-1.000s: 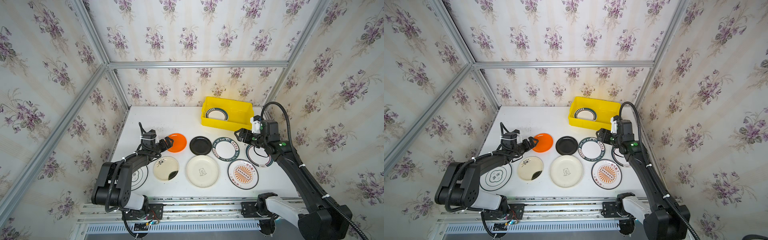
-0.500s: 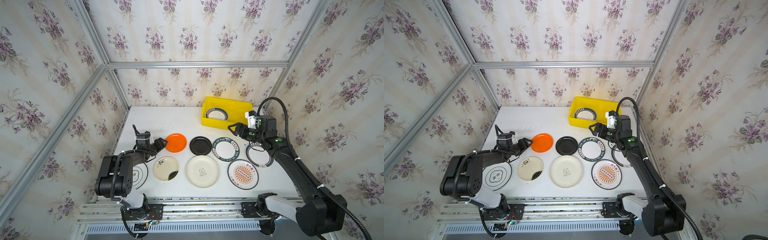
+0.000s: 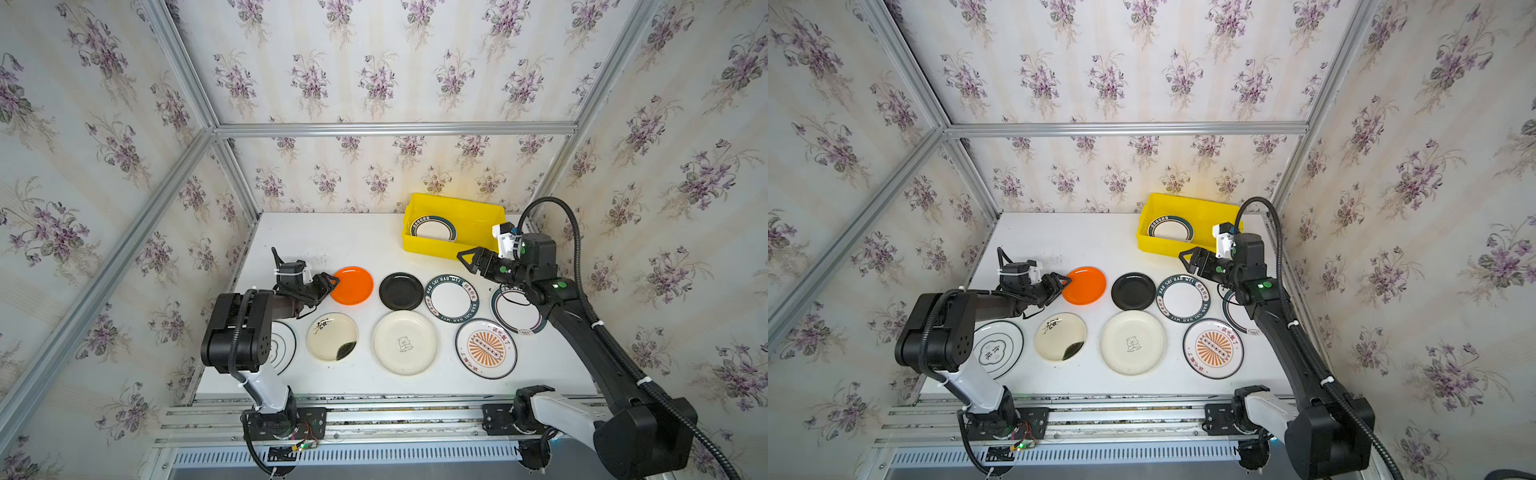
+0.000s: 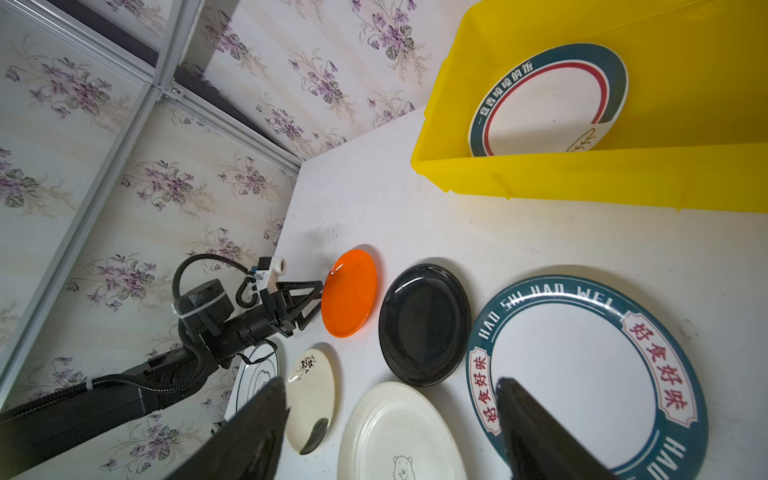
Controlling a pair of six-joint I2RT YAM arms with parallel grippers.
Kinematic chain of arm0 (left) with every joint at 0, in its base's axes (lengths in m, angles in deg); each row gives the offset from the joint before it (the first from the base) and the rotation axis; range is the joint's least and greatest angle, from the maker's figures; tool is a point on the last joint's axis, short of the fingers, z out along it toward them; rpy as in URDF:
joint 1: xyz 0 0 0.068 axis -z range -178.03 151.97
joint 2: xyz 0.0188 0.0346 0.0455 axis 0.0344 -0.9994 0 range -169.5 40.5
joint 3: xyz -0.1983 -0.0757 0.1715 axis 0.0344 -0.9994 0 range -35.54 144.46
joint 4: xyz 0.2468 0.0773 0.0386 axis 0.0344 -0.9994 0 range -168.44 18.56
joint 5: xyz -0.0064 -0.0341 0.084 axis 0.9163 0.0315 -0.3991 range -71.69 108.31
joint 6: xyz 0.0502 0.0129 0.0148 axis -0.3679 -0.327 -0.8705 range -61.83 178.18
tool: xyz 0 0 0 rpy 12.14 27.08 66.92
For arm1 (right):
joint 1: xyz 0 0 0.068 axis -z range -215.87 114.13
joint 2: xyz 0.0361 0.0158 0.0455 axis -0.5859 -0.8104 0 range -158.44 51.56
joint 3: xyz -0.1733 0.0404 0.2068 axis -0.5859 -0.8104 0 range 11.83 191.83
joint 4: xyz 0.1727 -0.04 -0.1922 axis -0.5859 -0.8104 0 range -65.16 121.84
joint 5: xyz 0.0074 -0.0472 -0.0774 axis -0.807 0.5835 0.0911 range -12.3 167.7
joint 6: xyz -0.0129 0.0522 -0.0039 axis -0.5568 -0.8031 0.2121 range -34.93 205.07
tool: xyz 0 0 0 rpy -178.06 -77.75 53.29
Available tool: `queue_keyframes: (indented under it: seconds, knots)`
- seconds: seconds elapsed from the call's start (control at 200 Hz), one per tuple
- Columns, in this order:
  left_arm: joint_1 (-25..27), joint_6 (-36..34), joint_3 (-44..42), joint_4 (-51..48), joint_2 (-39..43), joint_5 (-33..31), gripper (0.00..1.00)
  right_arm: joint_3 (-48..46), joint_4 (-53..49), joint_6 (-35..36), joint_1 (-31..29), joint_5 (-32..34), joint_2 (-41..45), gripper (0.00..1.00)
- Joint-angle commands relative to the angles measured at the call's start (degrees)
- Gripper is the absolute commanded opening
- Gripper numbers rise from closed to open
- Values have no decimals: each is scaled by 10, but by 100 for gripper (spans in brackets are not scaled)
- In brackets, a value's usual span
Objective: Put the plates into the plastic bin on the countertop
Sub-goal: 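Grasp the orange plate rim with left gripper and tilt it upright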
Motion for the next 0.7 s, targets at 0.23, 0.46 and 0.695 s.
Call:
queue_keyframes:
  seconds: [0.23,0.46,0.695]
  knots:
    - [17,-30,31,-75,-10,-19,43,-4,12,17,1,-1,-13,81]
    - [24,-35,37,-94,-5,-34,25,-5,10,7,2,-5,-21,88]
    - [26,-34,45,-104,-12,-30,14,-10,3,12,2,1,-19,99]
